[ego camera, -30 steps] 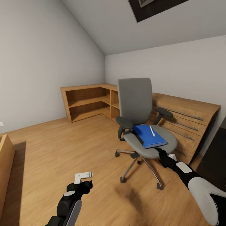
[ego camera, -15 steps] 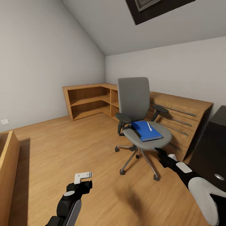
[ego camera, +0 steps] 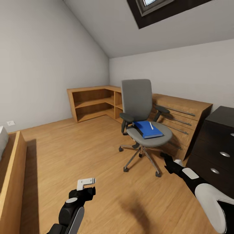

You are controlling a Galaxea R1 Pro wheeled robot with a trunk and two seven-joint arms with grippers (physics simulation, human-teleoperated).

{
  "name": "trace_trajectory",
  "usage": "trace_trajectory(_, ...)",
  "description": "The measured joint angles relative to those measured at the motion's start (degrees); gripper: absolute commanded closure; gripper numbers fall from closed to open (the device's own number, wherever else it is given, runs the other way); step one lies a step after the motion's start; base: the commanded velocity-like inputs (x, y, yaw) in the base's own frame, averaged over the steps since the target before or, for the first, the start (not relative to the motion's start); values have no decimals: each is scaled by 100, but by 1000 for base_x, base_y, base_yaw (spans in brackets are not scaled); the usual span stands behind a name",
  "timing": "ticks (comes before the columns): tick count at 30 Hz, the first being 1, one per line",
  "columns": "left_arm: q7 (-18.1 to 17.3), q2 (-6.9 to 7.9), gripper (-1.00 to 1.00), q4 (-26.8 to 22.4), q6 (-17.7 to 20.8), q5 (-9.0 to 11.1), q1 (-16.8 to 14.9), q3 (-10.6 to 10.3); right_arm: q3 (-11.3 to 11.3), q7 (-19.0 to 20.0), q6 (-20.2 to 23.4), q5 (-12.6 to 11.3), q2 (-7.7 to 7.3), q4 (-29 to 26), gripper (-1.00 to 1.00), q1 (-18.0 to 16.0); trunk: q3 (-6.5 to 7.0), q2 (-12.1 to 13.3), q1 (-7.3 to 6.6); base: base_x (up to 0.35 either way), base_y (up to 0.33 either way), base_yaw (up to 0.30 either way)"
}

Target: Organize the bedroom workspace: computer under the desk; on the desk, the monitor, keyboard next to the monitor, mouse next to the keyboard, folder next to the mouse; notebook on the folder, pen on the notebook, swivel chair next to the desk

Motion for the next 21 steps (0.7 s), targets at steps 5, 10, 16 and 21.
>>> trace_trajectory(5, 5, 0, -100, -13, 0, 1, 0, 0, 0, 2, 0, 1, 0, -4, -100, 0, 0, 0, -1, -37, 0, 0)
trace_trajectory(10, 15, 0, -100, -19, 2, 0, 0, 0, -1, 2, 0, 0, 0, -8, -100, 0, 110, 6, -15, -8, 0, 0)
trace_trajectory(16, 31, -7, -100, -20, 2, 4, 0, -2, -1, 2, 0, 0, 0, -1, -100, 0, 243, 14, -30, -1, 0, 0)
trace_trajectory(21, 50, -16, -100, -20, 4, 1, 0, -8, -1, 2, 0, 1, 0, 0, -100, 0, 342, 136, -100, 0, 0, 0)
